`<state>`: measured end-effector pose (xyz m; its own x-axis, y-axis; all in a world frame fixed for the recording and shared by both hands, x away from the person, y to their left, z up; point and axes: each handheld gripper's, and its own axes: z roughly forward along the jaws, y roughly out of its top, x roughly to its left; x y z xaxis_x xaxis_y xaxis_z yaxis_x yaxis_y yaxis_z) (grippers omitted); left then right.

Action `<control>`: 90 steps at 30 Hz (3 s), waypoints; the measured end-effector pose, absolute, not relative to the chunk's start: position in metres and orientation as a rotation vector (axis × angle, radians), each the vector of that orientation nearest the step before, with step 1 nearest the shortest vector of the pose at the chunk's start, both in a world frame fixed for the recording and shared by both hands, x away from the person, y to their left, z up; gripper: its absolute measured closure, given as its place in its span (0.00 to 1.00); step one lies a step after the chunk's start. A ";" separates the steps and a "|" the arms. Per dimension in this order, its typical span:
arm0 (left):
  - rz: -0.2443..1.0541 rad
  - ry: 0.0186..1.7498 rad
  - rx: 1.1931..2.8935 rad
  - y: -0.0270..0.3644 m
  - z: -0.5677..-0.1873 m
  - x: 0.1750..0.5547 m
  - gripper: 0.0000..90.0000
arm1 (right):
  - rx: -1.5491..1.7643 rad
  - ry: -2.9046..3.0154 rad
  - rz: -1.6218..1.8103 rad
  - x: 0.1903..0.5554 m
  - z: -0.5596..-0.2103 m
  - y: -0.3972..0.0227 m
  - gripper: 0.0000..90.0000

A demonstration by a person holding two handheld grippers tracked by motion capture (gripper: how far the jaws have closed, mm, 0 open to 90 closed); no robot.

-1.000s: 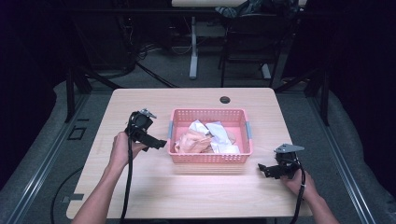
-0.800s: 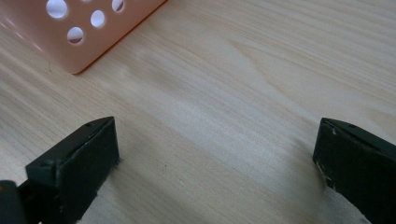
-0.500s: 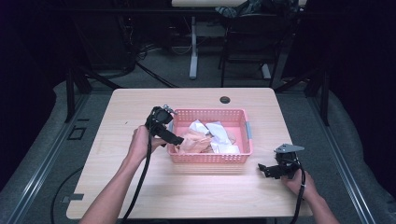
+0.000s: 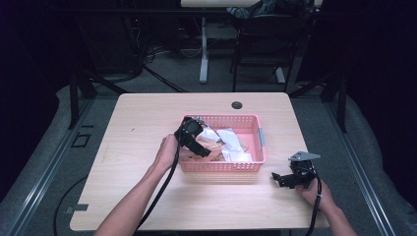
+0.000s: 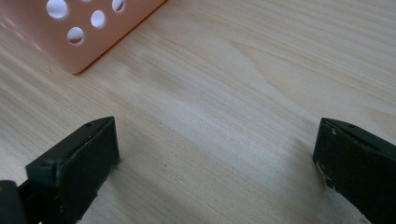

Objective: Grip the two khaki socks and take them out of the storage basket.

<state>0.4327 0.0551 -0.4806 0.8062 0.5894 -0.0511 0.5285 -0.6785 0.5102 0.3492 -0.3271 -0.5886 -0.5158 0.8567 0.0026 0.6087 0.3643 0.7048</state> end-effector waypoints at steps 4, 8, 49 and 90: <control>0.163 0.805 2.510 0.049 -0.485 0.434 0.35 | 1.282 2.266 0.936 0.349 -0.589 -0.327 0.00; 0.184 0.795 2.549 0.044 -0.489 0.436 0.49 | 1.284 2.262 0.940 0.349 -0.589 -0.327 0.00; 0.250 0.720 2.480 0.064 -0.421 0.436 0.98 | 1.282 2.266 0.937 0.349 -0.589 -0.327 0.00; 0.405 0.785 2.410 0.118 -0.346 0.442 0.98 | 1.279 2.267 0.932 0.349 -0.589 -0.327 0.00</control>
<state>0.4420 0.1178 -0.3457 0.7821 0.6141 0.1058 0.4426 -0.6670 0.5994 0.3492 -0.3272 -0.5886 -0.5169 0.8560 -0.0005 0.6080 0.3676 0.7037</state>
